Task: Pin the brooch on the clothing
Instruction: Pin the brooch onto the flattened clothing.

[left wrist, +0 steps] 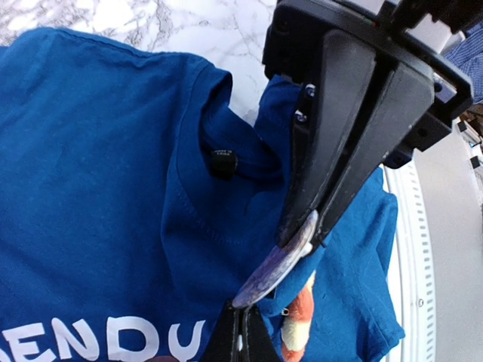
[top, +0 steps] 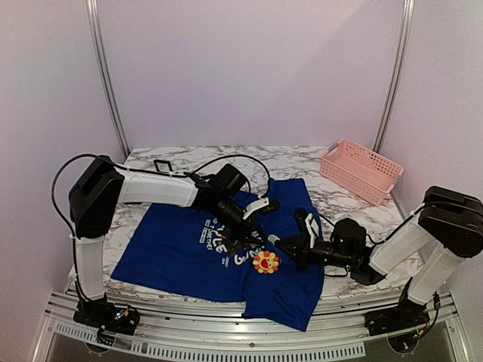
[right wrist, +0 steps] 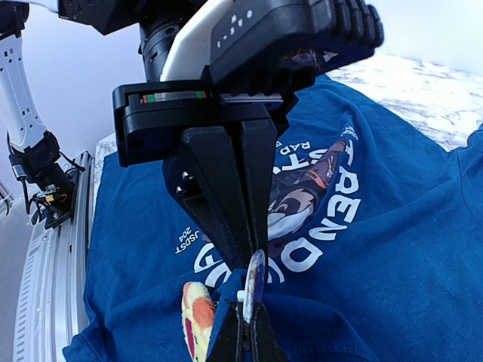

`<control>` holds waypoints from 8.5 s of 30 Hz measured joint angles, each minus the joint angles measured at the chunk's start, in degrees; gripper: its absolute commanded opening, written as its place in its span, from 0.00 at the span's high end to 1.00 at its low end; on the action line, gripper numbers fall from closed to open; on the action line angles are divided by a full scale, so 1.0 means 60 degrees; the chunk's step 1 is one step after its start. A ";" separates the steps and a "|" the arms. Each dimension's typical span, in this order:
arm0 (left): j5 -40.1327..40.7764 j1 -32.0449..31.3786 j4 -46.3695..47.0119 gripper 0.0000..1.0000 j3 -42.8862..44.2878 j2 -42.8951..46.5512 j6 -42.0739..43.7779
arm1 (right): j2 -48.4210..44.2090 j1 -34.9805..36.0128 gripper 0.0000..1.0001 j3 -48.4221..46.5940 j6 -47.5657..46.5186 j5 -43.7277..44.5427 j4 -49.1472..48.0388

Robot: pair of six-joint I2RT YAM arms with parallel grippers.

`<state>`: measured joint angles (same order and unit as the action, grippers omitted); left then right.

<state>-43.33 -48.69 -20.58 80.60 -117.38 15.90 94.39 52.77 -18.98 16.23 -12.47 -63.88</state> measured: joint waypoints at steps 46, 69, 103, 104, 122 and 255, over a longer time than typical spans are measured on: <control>-0.0761 0.0612 -0.2812 0.39 0.0969 0.0546 0.5712 | -0.0175 -0.0601 1.00 -0.0080 0.0608 -0.2175 -0.1457; -0.1300 0.0758 -0.0670 0.63 0.0430 0.0565 0.2874 | 0.0135 -0.2000 1.00 -0.0947 -0.0306 -0.4896 -0.0488; -0.1537 0.0506 0.0925 1.00 -0.0237 0.0565 0.1009 | 0.0484 -0.2237 0.67 -0.1326 -0.0736 -0.4561 0.0007; -0.1421 0.0499 0.1060 1.00 -0.0270 0.0568 0.0729 | 0.0433 -0.2237 0.64 -0.1249 -0.0674 -0.4404 0.0026; -0.0142 0.0401 0.1716 1.00 -0.0448 0.0739 -0.1770 | 0.1268 -0.1526 0.64 -0.0878 -0.0182 -0.1891 -0.1195; 0.2805 -0.0229 0.2346 1.00 -0.0641 0.1060 -0.1792 | 0.1741 -0.0357 0.87 -0.0856 0.3745 0.2841 -0.2164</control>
<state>-26.50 -50.06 -6.50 76.75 -111.02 5.15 104.84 50.63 -24.12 38.70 4.58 -76.86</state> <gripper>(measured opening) 0.025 0.143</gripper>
